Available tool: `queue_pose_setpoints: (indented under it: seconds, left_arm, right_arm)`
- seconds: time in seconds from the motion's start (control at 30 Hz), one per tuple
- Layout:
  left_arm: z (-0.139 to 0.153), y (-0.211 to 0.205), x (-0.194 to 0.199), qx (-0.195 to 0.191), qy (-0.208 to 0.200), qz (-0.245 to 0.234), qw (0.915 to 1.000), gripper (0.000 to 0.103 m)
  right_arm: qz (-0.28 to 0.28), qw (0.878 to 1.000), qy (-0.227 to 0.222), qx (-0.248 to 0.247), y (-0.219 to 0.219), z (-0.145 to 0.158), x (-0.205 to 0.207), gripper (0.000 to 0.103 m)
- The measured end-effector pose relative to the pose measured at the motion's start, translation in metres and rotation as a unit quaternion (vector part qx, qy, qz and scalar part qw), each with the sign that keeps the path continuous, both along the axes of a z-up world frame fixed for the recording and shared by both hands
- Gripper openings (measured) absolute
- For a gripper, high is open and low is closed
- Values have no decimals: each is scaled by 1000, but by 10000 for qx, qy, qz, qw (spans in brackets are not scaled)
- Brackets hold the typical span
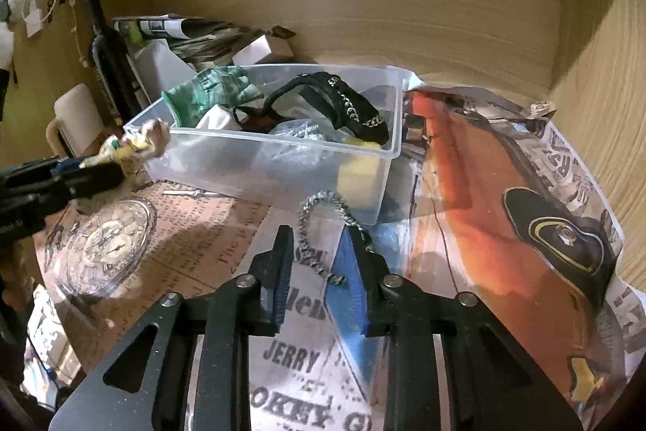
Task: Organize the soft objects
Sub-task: 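Grasp the braided bracelet with the right gripper while the left lifts the scarf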
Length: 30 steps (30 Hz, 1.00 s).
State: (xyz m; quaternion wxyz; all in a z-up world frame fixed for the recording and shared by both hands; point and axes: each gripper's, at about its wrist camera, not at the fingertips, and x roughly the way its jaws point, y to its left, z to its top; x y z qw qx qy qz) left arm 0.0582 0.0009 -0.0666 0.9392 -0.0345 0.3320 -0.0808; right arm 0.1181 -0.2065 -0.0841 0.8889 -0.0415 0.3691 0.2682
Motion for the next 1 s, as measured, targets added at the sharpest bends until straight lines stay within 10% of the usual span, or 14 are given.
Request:
queue_pose_setpoints:
  seconds: [0.13,0.37,0.73,1.0]
  left_arm:
    - [2,4,-1,-30,-36,57,10000,27]
    - [-2,7,2,-28,39,132,9999,27]
    - [-3,8,3,-83,17,210,9997,27]
    - [11,13,9,-135,-228,300,9992,27]
  right_arm:
    - [-124,9998,64,119,-4,-1,5,82]
    - [42,9984,452,-323,4,-24,31,82]
    - [386,9955,525,-686,16,-37,35,22]
    - [429,9969,442,-486,11,-30,16,14]
